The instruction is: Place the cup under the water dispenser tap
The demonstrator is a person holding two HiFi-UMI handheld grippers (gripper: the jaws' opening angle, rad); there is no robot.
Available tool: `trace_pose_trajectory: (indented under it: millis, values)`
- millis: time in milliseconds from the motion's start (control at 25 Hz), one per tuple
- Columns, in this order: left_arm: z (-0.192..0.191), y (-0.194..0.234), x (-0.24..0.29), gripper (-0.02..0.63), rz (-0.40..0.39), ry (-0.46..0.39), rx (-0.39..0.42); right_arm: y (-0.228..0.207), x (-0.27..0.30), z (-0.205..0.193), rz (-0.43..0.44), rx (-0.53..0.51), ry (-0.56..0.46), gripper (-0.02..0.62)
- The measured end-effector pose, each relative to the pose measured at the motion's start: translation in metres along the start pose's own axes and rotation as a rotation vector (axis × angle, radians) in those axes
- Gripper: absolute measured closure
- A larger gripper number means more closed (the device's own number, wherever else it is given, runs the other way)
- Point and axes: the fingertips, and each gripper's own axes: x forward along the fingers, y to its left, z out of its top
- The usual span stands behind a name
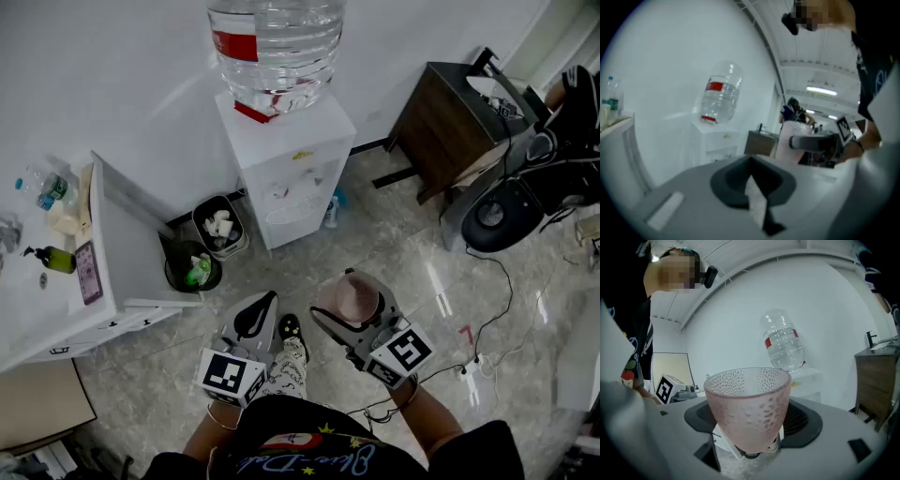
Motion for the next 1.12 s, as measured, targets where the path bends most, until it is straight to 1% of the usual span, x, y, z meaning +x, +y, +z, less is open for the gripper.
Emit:
trace_pose_trajectory:
  millis: [120,240,320,400,520,640,760,880,960,1040,1120]
  values:
    - [-0.001,0.043,0.049,0.612,0.015,-0.011,-0.012,-0.049,0.061,-0.004,-0.003,-0.083,0.039,0.201]
    - [-0.003,0.080,0.092,0.612,0.039,-0.017,-0.015,-0.094,0.109,-0.014,-0.009,-0.101,0.054,0.201]
    - [-0.010,0.101,0.113,0.612,0.059,-0.026,-0.029,-0.115,0.131,-0.024,-0.005,-0.104,0.043,0.201]
    - [-0.023,0.123,0.127,0.612,0.097,-0.021,-0.043,-0.131,0.151,-0.040,0.001,-0.120,0.028,0.201]
    - [-0.049,0.146,0.146,0.612,0.135,0.005,-0.051,-0.159,0.171,-0.077,-0.022,-0.140,0.057,0.201]
    - [-0.080,0.151,0.164,0.612,0.138,0.040,-0.072,-0.185,0.180,-0.116,-0.043,-0.147,0.089,0.201]
    - [-0.108,0.149,0.180,0.612,0.162,0.058,-0.085,-0.212,0.192,-0.158,-0.058,-0.149,0.128,0.201]
    - [-0.127,0.150,0.191,0.612,0.181,0.056,-0.091,-0.240,0.215,-0.192,-0.069,-0.165,0.119,0.201]
    - [-0.140,0.154,0.191,0.612,0.202,0.062,-0.119,-0.255,0.235,-0.215,-0.087,-0.174,0.113,0.201]
    - [-0.156,0.158,0.189,0.612,0.229,0.089,-0.155,-0.269,0.251,-0.238,-0.113,-0.178,0.114,0.201]
    - [-0.172,0.160,0.191,0.612,0.243,0.122,-0.161,-0.282,0.261,-0.254,-0.127,-0.183,0.123,0.201]
